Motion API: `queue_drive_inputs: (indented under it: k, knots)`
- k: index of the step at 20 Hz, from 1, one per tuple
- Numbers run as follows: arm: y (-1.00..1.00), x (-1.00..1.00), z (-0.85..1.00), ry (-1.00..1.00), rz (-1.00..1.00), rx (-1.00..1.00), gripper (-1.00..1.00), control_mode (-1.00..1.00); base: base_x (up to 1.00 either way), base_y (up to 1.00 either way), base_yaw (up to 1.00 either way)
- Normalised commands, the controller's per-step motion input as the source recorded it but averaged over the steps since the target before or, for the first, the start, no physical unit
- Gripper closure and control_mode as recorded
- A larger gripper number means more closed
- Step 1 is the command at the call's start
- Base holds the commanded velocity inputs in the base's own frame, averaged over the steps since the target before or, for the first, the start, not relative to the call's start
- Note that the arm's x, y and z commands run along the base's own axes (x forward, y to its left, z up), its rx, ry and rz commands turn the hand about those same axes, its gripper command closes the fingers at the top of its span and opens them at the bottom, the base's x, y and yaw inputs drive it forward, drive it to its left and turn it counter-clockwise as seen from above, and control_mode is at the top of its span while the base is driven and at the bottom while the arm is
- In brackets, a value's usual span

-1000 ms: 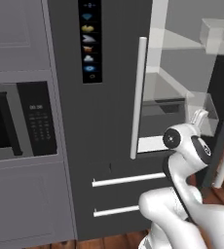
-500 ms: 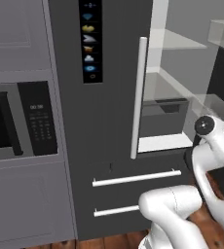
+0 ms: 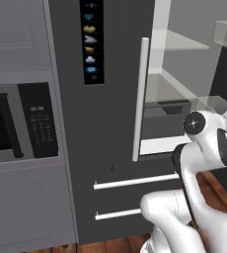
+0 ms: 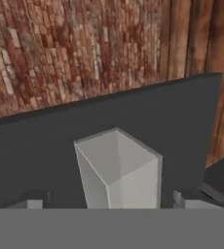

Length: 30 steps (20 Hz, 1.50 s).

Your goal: Place one of the steaks on the plate and the other in the bowl. Then place the bowl in the fridge.

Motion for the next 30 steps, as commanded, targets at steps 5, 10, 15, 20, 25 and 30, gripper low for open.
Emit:
queue_drive_inputs:
  k: [5,10,15,20,25,30]
  knots:
    - [0.44,-0.04,-0.44,-0.03,-0.13,0.79,-1.0,-1.0,0.0,0.0,0.0]
    - [0.83,0.01,-0.1,-0.02,-0.21,0.74,-1.0,-1.0,0.0,0.0,0.0]
    - [1.0,0.22,-0.46,-0.04,-0.08,0.61,-1.0,-1.0,0.0,0.0,0.0]
    - [0.16,0.24,-0.42,-0.11,0.03,0.21,-1.0,-1.0,0.0,0.0,0.0]
    - [0.52,0.91,0.07,-0.27,0.13,-0.12,-1.0,-1.0,0.0,0.0,0.0]
    - [0.49,1.0,0.43,-0.01,0.11,-0.08,-1.0,-1.0,0.0,0.0,0.0]
